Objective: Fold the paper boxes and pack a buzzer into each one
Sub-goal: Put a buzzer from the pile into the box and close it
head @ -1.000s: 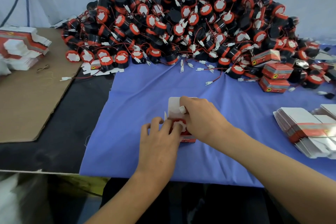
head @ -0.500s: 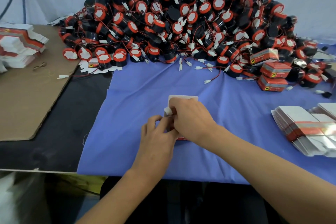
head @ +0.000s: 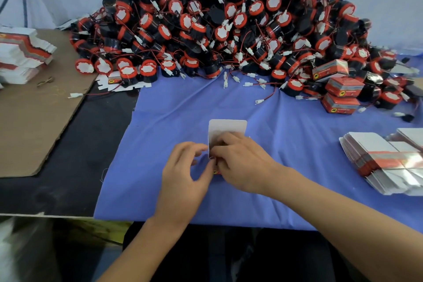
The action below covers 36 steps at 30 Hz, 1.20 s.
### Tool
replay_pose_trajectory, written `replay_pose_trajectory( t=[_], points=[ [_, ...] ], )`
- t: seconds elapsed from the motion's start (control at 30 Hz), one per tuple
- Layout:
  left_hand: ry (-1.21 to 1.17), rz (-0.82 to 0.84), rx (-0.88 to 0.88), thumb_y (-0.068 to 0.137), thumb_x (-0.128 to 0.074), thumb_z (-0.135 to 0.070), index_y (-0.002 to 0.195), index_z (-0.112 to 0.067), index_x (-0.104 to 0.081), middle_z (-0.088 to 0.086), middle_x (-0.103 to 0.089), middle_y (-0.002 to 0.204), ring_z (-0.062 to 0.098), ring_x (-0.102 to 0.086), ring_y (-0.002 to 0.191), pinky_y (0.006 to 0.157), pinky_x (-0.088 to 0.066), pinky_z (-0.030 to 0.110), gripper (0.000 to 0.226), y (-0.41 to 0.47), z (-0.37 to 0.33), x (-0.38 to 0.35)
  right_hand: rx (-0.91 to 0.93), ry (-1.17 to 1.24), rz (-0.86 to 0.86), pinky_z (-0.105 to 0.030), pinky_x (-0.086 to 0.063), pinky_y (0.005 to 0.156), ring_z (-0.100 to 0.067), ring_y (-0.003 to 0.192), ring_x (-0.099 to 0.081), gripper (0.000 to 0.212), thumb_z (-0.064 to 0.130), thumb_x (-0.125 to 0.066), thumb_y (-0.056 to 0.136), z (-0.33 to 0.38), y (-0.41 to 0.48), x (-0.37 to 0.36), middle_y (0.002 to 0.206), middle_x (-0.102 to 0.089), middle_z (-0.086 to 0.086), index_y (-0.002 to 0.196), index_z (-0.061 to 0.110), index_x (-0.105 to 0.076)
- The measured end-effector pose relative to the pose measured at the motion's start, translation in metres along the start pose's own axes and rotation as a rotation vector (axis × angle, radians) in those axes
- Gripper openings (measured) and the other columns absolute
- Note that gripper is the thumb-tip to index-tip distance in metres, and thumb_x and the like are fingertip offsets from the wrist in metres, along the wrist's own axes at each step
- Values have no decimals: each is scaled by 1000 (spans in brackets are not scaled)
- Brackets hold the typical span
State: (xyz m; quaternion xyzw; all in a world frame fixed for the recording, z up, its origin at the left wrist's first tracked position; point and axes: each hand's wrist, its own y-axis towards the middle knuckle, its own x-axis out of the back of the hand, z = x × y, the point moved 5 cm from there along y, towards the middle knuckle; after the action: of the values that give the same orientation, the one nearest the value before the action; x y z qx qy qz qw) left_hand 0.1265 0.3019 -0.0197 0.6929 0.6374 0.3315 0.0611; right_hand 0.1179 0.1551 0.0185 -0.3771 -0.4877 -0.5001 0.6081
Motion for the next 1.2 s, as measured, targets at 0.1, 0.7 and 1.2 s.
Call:
replay_pose_trajectory(
  t=[0.1, 0.7, 1.2],
  points=[
    [121, 119, -48, 89, -73, -25, 119, -32, -64, -19, -51, 121, 1, -58, 101, 80, -55, 27, 31, 2, -8, -5, -9, 21, -42, -37, -40, 72, -29, 101, -55, 26, 22, -50, 100, -1, -3, 1, 123, -52, -2, 114, 19, -71],
    [739, 408, -208, 91, -66, -14, 87, -16, -66, 5, -61, 110, 28, -59, 92, 60, -40, 36, 4, 19, -29, -13, 9, 185, -3, -45, -51, 86, -16, 115, -51, 30, 12, -48, 98, -16, -10, 1, 122, -57, 5, 118, 21, -69],
    [-34, 203, 77, 102, -55, -26, 115, -39, -59, -24, -65, 113, 3, -67, 101, 84, -53, 14, 19, 5, 5, -13, 92, -15, -76, -42, -42, 85, -22, 112, -50, 29, 20, -47, 101, -11, -14, -5, 122, -53, 2, 117, 26, -70]
  ],
)
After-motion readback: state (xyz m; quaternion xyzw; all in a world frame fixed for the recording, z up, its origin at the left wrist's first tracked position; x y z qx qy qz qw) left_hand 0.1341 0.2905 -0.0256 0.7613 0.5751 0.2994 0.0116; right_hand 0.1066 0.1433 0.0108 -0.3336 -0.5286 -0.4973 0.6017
